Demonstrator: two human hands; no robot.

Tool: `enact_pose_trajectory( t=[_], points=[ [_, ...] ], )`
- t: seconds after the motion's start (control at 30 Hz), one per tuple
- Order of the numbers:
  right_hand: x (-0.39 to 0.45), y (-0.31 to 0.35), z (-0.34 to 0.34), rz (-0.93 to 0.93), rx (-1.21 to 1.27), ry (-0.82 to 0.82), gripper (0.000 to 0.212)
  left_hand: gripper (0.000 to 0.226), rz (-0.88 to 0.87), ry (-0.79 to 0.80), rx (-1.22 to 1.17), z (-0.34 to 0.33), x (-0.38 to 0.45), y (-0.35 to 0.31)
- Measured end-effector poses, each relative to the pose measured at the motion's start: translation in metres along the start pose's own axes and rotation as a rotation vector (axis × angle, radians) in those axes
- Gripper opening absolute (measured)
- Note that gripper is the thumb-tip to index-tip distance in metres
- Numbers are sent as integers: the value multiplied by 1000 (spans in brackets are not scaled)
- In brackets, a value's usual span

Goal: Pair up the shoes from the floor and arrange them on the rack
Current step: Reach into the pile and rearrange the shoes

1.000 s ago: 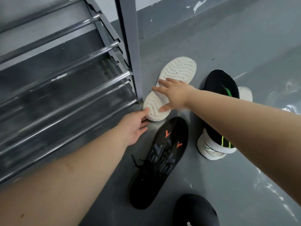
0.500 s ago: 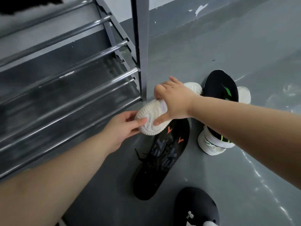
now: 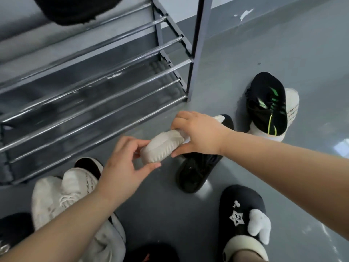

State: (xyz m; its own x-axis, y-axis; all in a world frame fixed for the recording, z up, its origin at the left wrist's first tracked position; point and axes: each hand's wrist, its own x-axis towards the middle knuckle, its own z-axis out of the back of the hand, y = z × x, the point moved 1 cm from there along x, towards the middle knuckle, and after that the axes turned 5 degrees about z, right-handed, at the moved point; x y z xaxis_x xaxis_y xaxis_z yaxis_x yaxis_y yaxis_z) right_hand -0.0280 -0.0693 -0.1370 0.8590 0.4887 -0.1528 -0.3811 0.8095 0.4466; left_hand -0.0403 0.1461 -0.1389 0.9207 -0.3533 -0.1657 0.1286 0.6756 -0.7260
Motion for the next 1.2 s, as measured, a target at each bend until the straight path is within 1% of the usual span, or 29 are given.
enact_pose_trajectory(
  t=[0.03,0.1,0.17,0.3,0.37,0.47,0.57,0.63,0.7,0.77,0.8,0.83,0.87,0.93,1.07,1.13,1.2],
  points=[
    [2,12,-4,16,-11,3,61,45,-60,-42,72,6,-9,7],
    [8,32,-14,98,-27,-91,51,51,-167,-120,221,18,-25,21],
    [18,45,-25,140,-51,-164,42,57,-190,-173,322,27,-36,34],
    [42,62,-44,208,-99,-124,43,60,-208,-208,400,33,-44,66],
    [50,64,-50,222,-120,-35,45,61,-241,-188,406,31,-40,80],
    [54,55,-57,150,-186,122,48,58,-302,-139,407,23,-31,89],
    [50,50,-64,147,-152,135,46,50,-321,-101,434,14,-25,93],
    [47,45,-75,162,-168,95,47,47,-308,-48,447,8,-21,96],
    [43,42,-84,167,-170,86,44,52,-296,57,480,0,-18,99],
    [38,39,-90,169,-175,130,32,55,-223,185,553,-9,-18,105],
    [34,38,-91,151,-159,177,23,50,-158,227,576,-13,-19,108],
    [30,34,-94,134,-168,219,19,44,-96,247,581,-15,-21,110],
    [25,30,-97,107,-185,261,23,39,-59,245,569,-17,-23,110],
    [16,23,-96,46,-169,282,31,35,-67,207,545,-18,-24,107],
    [-1,10,-88,-93,-131,202,36,31,-101,93,510,-19,-16,85],
    [-11,3,-85,-131,-126,120,36,31,-117,81,490,-25,-14,71],
    [-22,-3,-82,-182,-142,79,37,33,-149,89,471,-35,-12,55]
  ],
)
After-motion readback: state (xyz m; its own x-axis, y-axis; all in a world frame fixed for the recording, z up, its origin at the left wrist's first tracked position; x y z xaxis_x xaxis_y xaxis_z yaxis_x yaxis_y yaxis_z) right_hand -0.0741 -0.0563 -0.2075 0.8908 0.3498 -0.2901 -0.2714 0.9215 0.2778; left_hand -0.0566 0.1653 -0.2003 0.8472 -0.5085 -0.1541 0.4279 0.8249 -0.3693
